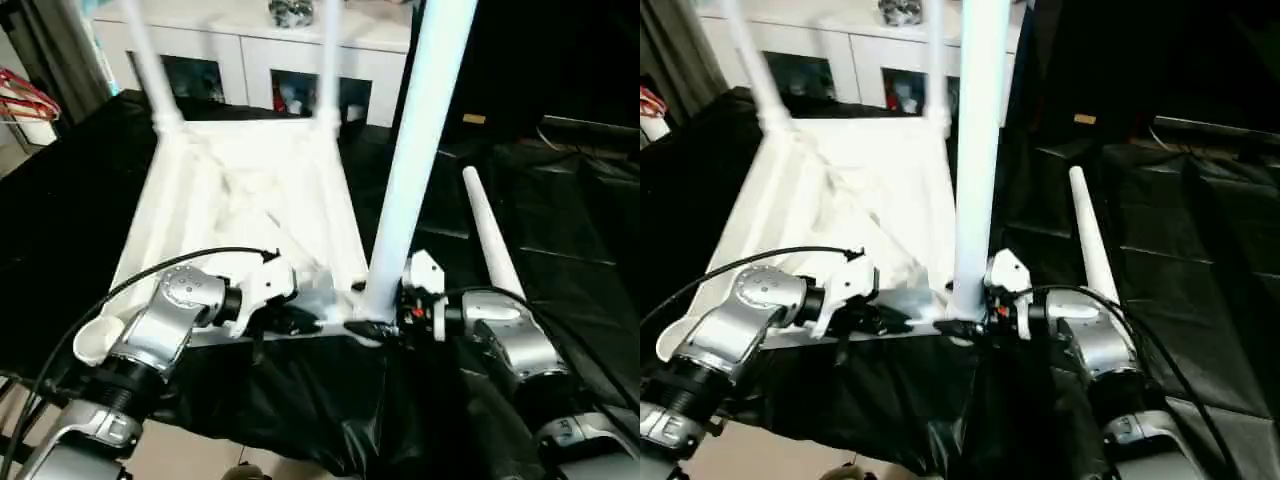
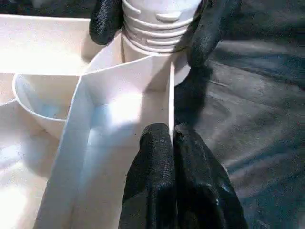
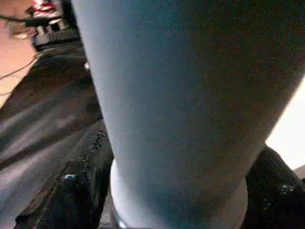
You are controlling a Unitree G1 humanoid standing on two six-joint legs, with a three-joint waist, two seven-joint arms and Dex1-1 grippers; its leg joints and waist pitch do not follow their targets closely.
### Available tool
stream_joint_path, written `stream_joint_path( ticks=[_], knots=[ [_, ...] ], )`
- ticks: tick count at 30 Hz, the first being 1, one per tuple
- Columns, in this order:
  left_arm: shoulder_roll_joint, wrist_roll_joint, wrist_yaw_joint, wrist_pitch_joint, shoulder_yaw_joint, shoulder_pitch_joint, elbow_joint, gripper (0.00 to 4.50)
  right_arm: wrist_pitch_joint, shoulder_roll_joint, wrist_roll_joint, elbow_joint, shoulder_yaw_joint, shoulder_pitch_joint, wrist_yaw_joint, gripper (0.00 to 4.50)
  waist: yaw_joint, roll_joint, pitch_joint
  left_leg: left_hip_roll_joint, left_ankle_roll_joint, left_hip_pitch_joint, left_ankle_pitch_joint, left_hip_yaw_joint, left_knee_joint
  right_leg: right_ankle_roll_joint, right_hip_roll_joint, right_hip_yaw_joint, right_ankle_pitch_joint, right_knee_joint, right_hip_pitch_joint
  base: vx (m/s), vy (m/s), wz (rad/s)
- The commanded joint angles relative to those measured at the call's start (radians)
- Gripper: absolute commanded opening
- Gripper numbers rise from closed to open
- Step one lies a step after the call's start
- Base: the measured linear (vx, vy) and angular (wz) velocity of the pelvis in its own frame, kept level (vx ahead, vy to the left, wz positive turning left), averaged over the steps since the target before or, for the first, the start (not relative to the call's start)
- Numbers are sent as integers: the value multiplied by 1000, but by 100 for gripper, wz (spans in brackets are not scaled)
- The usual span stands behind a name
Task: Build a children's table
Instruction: Rotate leg to tighten
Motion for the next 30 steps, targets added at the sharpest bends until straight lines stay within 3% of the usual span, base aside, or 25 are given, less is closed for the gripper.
stream_joint_path(
  ticks=[1,7,9,10,12,13,16,18,20,21,22,25,27,30],
  knots=[
    [-26,1,0,1,-58,6,-11,0,13,29,-8,-31,86,14,60,297,-1,-4,-58,33,38,5,-244,-7,-66,-180,-63,53,-273,-73,45,0,0,0],
    [-41,9,35,5,-44,10,-9,0,31,40,-15,-39,80,29,36,277,-2,-1,-62,31,44,2,-204,-6,-61,-197,-60,52,-198,-64,48,0,0,0],
    [-49,13,57,8,-38,10,-8,0,34,47,-16,-35,75,31,16,277,-2,-1,-61,31,43,3,-216,-6,-62,-198,-60,52,-211,-67,47,0,0,0],
    [-83,29,163,27,-10,4,4,0,51,81,-5,-17,43,29,-61,277,-4,-1,-58,31,37,5,-231,-5,-64,-195,-61,53,-233,-70,45,0,0,0],
    [-113,38,247,44,14,3,9,0,46,111,-12,9,22,23,-142,276,-6,0,-55,30,20,14,-276,-5,-66,-184,-65,53,-315,-83,39,0,0,0],
    [-137,43,309,62,31,3,8,0,39,137,-28,42,4,14,-230,276,-9,-4,-51,28,12,12,-297,-8,-69,-162,-66,51,-386,-90,41,0,0,0],
    [-165,58,383,78,45,5,8,0,25,169,-52,84,-14,4,-345,276,-18,-5,-49,27,-2,7,-320,-16,-74,-111,-69,46,-484,-99,42,-17,1,-1],
    [-189,70,437,94,51,9,5,0,21,197,-73,120,-25,-6,-448,275,-28,-6,-45,24,-10,14,-352,-18,-73,-94,-70,43,-547,-111,34,0,0,0],
    [-221,83,499,113,59,11,5,0,21,233,-95,159,-40,-16,-576,275,-35,-12,-47,23,-4,13,-353,-20,-73,-79,-71,42,-567,-115,35,0,0,0],
    [-223,83,503,114,59,11,6,0,22,234,-96,160,-41,-17,-582,275,-38,-8,-47,24,-2,12,-349,-20,-74,-80,-70,42,-554,-115,33,0,0,0],
    [-268,102,574,126,63,-1,23,0,34,277,-113,200,-62,-36,-715,275,-42,-8,-46,24,-6,10,-347,-20,-76,-83,-68,42,-541,-114,32,0,0,0],
    [-308,124,636,130,57,-15,39,0,19,316,-121,218,-68,-51,-757,275,-45,-6,-48,22,-4,18,-373,-20,-74,-77,-68,41,-543,-119,28,0,0,0],
    [-312,120,635,130,54,-16,38,0,7,320,-120,222,-72,-53,-765,331,-44,-6,-50,23,8,12,-359,-19,-75,-84,-68,44,-497,-114,30,0,0,0],
    [-310,118,622,123,45,-15,35,0,0,320,-105,231,-84,-59,-751,351,-45,-4,-50,23,13,6,-353,-19,-77,-91,-67,45,-469,-110,33,0,0,0]
  ],
)
